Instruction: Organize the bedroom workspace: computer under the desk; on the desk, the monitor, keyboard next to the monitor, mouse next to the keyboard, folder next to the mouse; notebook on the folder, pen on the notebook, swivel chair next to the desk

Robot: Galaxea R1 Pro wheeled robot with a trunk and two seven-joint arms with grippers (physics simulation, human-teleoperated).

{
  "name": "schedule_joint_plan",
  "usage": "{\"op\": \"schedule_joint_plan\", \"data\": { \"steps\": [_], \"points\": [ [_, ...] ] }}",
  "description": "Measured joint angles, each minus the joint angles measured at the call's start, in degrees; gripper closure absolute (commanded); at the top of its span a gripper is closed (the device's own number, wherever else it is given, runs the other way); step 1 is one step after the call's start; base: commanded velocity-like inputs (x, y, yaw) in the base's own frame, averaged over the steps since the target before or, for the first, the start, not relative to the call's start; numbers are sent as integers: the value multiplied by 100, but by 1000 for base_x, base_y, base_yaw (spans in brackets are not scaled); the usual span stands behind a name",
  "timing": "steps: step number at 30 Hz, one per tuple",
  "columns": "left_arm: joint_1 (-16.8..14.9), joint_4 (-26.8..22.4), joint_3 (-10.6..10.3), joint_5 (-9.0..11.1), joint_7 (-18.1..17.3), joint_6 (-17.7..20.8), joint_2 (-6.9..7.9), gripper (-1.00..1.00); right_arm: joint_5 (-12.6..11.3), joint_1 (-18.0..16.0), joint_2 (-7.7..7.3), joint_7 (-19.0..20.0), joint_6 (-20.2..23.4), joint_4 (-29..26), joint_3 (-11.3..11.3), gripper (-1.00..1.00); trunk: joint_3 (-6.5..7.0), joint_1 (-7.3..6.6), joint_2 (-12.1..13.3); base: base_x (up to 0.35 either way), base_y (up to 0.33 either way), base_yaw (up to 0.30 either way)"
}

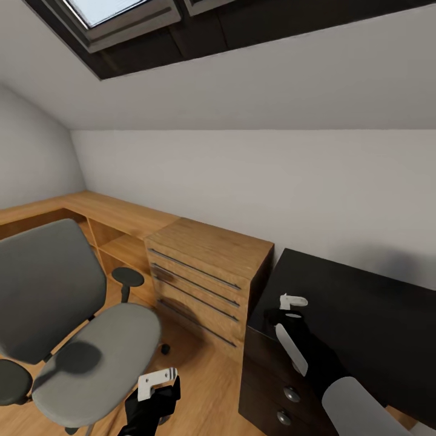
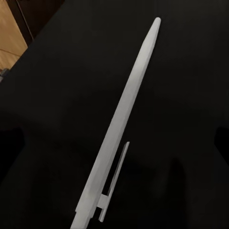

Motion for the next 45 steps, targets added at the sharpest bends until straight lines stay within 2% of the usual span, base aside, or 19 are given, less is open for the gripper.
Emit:
{"op": "schedule_joint_plan", "data": {
  "steps": [12,20,42,43,45],
  "points": [
    [0,-13,-3,-5,0,-6,-2,-100,-5,0,6,-2,3,49,-6,-100,0,0,0,2,0,0],
    [0,-37,-8,-6,1,-19,-3,-100,-33,-21,11,0,-22,292,-20,-100,1,-1,-1,0,0,0],
    [0,-52,-9,-3,1,-27,-11,-100,-14,-29,19,-15,11,291,-25,-100,1,0,-1,0,0,0],
    [0,-52,-9,-1,1,-27,-11,-100,-16,-29,19,-17,10,291,-25,100,1,0,-1,0,0,0],
    [0,-51,-9,0,1,-27,-11,-100,-23,-29,19,-17,6,292,-24,100,1,0,-1,0,0,0]
  ]
}}
